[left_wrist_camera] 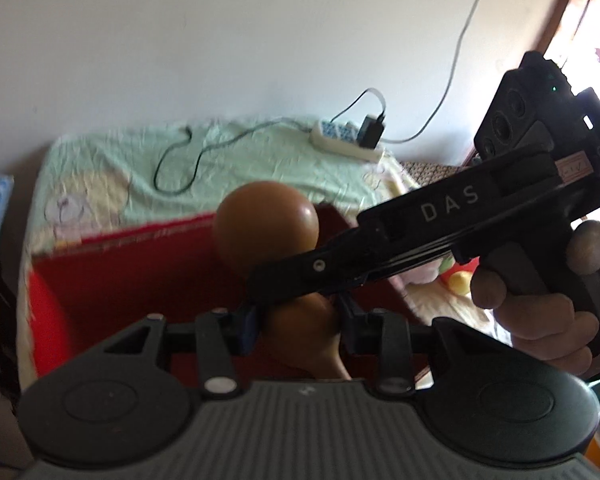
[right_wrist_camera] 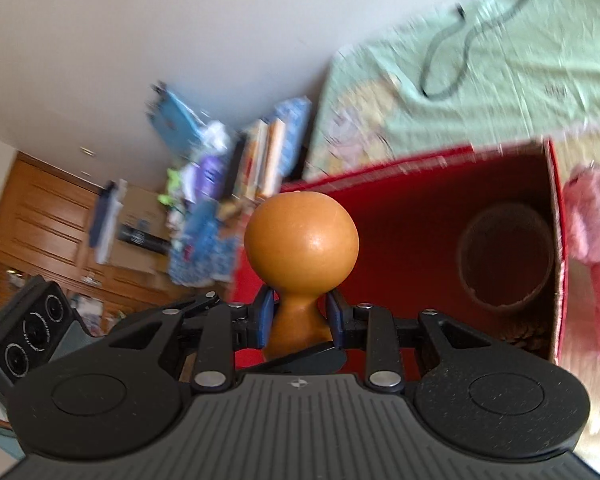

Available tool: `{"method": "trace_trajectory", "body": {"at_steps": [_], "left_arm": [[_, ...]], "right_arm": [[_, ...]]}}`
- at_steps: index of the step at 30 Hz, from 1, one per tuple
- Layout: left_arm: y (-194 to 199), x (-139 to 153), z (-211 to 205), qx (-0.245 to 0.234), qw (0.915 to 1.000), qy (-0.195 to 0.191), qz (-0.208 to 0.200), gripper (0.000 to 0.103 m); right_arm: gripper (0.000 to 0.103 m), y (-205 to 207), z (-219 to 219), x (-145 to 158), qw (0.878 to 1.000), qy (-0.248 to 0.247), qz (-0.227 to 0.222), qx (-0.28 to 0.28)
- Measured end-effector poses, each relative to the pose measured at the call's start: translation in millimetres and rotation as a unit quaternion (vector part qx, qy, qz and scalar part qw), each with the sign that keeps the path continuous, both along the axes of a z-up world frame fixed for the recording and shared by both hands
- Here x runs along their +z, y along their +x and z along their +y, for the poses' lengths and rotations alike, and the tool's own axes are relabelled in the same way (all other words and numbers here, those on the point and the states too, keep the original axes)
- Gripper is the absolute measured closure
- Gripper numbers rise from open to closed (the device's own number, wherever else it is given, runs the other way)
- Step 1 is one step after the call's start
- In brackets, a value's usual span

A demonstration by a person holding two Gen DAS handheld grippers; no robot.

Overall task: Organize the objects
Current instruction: 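Carry the gourd over the red box and lower it inside with the right tool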

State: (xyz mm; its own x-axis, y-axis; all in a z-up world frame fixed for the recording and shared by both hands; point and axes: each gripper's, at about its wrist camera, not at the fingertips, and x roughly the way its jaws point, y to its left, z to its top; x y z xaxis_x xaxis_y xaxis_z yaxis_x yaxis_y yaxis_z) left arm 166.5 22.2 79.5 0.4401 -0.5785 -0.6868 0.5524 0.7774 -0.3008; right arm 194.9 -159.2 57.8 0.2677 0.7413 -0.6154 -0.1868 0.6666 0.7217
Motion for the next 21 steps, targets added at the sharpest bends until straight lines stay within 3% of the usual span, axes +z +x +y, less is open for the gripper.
{"method": "trace_trajectory", "body": {"at_steps": [7,21], "left_arm": [[28,-44,5,0.015,0.9960,-0.008,0.088,0.067],[58,-71,-11,0.054,0.9780,-0.002,0.201,0.067]], "right_arm": [[0.072,11,17,-26,0.997,-0.062,0.038,0.015],[0.073,20,25,-47,0.989,-0.139,0.056,0.013]]}}
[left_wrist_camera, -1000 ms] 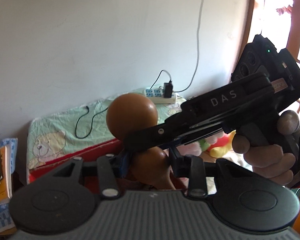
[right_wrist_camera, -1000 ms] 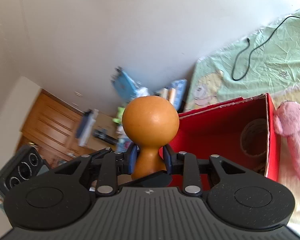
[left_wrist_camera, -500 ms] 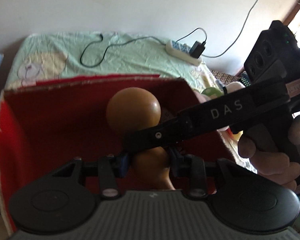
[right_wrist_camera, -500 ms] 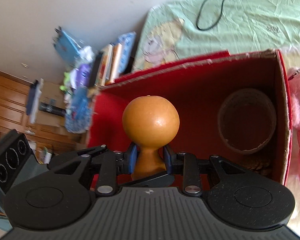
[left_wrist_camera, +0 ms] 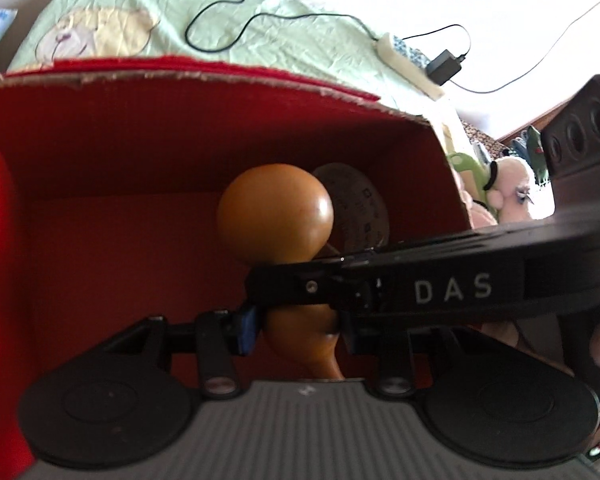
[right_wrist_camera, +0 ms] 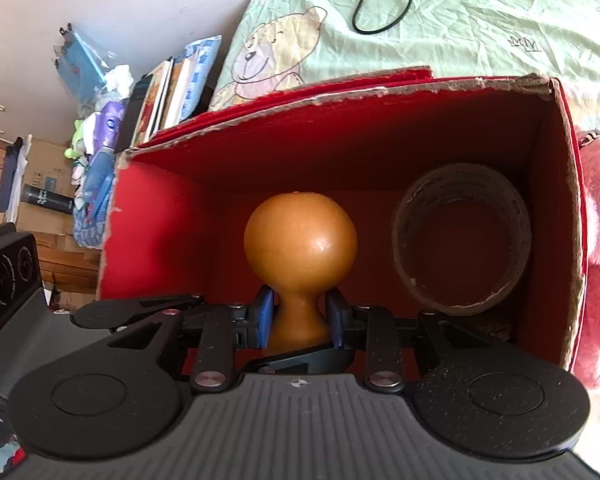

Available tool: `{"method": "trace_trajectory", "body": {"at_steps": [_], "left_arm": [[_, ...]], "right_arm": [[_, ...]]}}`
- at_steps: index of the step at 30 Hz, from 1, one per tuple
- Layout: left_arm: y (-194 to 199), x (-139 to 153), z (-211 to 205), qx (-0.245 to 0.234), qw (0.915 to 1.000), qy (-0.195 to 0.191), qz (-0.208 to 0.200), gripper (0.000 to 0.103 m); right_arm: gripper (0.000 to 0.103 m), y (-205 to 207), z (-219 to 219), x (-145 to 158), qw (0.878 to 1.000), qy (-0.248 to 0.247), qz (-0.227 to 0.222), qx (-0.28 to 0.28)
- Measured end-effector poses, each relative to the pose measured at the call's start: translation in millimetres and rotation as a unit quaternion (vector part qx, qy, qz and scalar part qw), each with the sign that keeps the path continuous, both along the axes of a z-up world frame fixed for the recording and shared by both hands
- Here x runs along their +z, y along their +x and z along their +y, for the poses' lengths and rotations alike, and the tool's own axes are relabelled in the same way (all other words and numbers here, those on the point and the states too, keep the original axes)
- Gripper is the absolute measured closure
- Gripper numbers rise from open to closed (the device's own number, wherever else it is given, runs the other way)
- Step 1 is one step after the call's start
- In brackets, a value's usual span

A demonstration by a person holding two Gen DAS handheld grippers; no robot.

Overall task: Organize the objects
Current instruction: 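Carry the gourd over the red box and lower it inside with the right tool, then open the right tool to release the gourd beside the tape roll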

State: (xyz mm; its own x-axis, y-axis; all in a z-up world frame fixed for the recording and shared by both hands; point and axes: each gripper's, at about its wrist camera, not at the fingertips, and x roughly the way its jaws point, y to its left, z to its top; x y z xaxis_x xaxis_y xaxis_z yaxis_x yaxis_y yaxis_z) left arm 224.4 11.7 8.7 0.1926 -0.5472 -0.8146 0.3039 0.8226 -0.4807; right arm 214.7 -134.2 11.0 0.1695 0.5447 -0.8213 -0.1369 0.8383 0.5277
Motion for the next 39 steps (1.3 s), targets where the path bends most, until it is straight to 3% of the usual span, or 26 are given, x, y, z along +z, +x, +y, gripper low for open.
{"method": "trace_trajectory", "body": {"at_steps": [14,25,39], "left_arm": [[20,-26,-13,0.020,0.9970,0.038,0.065,0.067],[20,-25,-19,0.012,0.9970,0.057,0.050,0.066],[14,-12,-6,0.031,0.9947,0.098,0.004,0.067]], "right_arm": [[0.072,5,9,-20,0.998,-0.060,-0.002,-0.005],[0.068,5,3,-22,0.997,-0.070,0.007,-0.023],[0.067,-18,-20,8,0.997,-0.013,-0.037,-0.068]]}}
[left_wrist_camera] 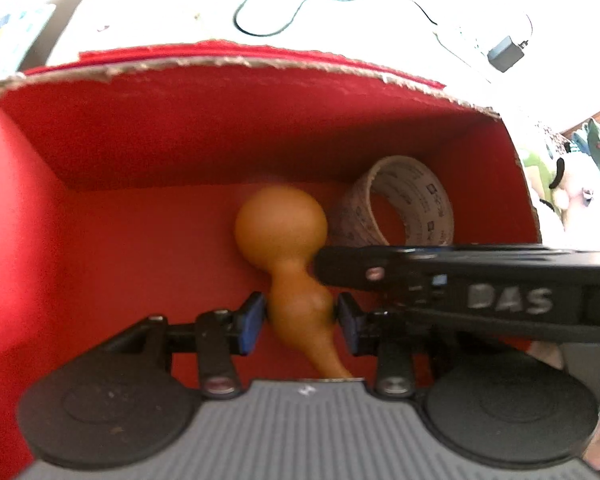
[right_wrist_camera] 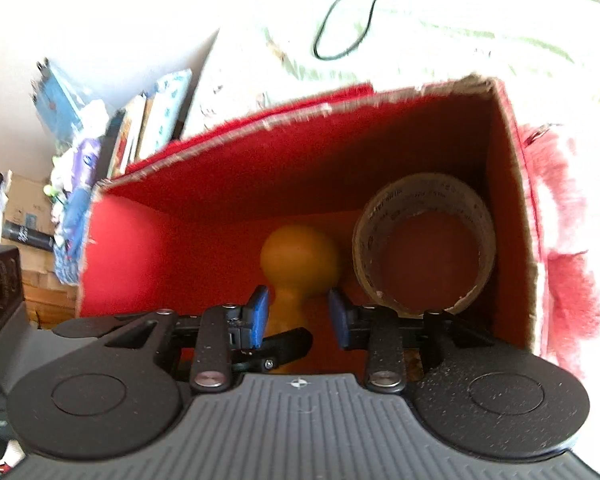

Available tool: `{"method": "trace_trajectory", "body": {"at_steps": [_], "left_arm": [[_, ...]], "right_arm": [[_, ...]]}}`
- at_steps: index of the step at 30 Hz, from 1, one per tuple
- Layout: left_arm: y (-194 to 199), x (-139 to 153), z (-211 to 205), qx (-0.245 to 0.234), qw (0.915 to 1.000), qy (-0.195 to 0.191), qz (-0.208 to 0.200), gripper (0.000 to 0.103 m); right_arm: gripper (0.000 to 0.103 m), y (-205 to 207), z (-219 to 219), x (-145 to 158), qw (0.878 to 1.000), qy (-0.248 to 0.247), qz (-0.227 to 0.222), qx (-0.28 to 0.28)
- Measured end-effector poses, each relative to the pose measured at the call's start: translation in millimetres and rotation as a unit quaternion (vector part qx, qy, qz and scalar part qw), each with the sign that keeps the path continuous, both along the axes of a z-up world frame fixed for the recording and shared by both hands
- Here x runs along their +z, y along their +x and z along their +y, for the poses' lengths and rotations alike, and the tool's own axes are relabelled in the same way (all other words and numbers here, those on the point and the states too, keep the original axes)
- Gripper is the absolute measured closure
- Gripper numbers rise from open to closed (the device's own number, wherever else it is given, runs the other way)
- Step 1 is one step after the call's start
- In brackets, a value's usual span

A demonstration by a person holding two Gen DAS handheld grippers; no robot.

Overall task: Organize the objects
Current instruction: 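Open the right tool to release the gourd beside the tape roll, then withdraw the right tool from the box toward the red printed packet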

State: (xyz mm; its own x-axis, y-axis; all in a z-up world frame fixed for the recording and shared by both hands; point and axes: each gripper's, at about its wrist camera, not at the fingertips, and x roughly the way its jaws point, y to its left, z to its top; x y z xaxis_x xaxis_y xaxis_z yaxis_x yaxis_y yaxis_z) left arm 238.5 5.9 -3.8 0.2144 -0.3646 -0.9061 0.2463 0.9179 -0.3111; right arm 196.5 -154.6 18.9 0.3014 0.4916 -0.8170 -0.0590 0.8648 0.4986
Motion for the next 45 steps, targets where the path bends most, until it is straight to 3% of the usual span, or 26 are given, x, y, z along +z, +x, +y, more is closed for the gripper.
{"method": "trace_trajectory", "body": {"at_steps": [7,11,17,24,36,45], "left_arm": [[-10,18,1,0.013,0.9988,0.020,-0.043,0.066],[-21,29,-3,0.017,0.9968,0.033,-0.071,0.057],[-41,47,1,0.033,0.9926,0.056,-0.103,0.052],[-69,67,11,0.067,0.9853,0.088,-0.130,0.042],[-126,84,8,0.124,0.9709,0.129,-0.160,0.027],[-166,77,5,0.153,0.9626,0.158,-0.159,0.015]], "right_arm": [[0.067,-14,3,18,0.999,0.011,-0.048,-0.012],[0.067,-25,-1,30,0.996,0.012,-0.083,-0.025],[0.067,-47,-4,47,0.988,0.007,-0.150,-0.029],[0.067,-79,-14,59,0.981,0.023,-0.191,-0.029],[0.067,-129,-24,66,0.977,0.070,-0.201,0.014],[0.062,-159,-31,48,0.980,0.082,-0.176,0.032]]}}
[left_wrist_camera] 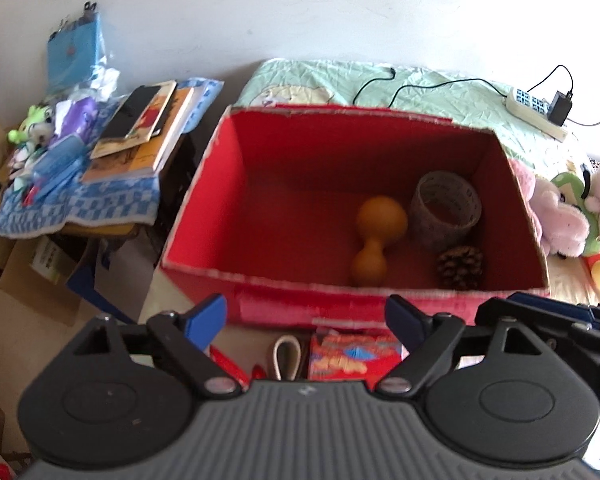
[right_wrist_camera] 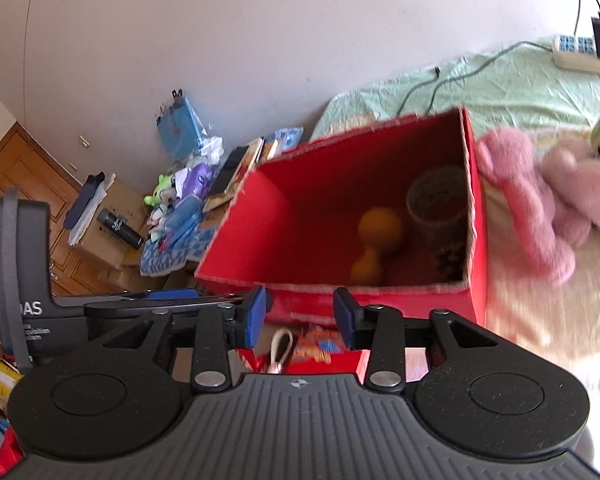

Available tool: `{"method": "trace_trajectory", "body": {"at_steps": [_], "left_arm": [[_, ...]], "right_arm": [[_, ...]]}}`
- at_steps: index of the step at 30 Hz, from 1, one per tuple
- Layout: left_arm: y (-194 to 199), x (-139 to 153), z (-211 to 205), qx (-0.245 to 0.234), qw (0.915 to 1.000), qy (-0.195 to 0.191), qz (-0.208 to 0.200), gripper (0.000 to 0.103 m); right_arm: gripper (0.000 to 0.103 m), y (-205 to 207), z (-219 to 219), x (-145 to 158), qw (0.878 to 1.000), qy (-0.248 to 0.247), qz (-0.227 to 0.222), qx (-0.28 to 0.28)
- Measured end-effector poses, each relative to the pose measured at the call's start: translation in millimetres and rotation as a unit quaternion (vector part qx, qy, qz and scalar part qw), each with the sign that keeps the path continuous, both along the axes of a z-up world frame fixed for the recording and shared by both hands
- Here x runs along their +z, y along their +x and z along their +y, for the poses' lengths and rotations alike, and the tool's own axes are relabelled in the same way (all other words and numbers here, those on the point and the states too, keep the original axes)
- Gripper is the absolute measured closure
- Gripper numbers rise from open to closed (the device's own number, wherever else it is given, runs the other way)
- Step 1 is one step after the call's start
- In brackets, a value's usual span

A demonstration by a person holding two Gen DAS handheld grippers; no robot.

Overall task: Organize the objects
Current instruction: 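Withdraw the right tool from the box toward the red printed packet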

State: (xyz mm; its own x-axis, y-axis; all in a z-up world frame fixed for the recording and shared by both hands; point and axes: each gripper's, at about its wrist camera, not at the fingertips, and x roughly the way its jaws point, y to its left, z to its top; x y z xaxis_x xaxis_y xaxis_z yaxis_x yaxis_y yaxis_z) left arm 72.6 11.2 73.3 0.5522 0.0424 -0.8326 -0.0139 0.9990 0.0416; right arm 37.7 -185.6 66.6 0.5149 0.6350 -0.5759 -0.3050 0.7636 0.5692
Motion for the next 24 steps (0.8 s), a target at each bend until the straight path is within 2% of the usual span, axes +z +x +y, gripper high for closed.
{"method": "trace_trajectory", "body": {"at_steps": [6,13,19,21,24], "left_arm": [[-31,-13,11,0.017,0.9997,-0.017,-0.001,0.011],[-68,-37,21,0.009,0.9994,-0.029,0.014,0.011],[-93,-55,23,-0.026,0.9967,-0.070,0.032,0.011],[-97,-58,22,-0.040,0.9945,-0.091,0.033,0.011],[-100,-58,18,-0.064,0.9899,-0.123,0.026,0.011]], "right_arm": [[0.053,-15,-6,-23,1.000,-0.003,0.017,0.009],[0.053,-22,-11,-55,0.998,0.013,0.066,0.019],[0.054,-23,-7,-76,0.994,0.029,0.104,0.034],[0.061,-23,-7,-80,0.992,0.034,0.115,0.033],[0.062,-23,-11,-85,0.991,0.038,0.125,0.031]]}}
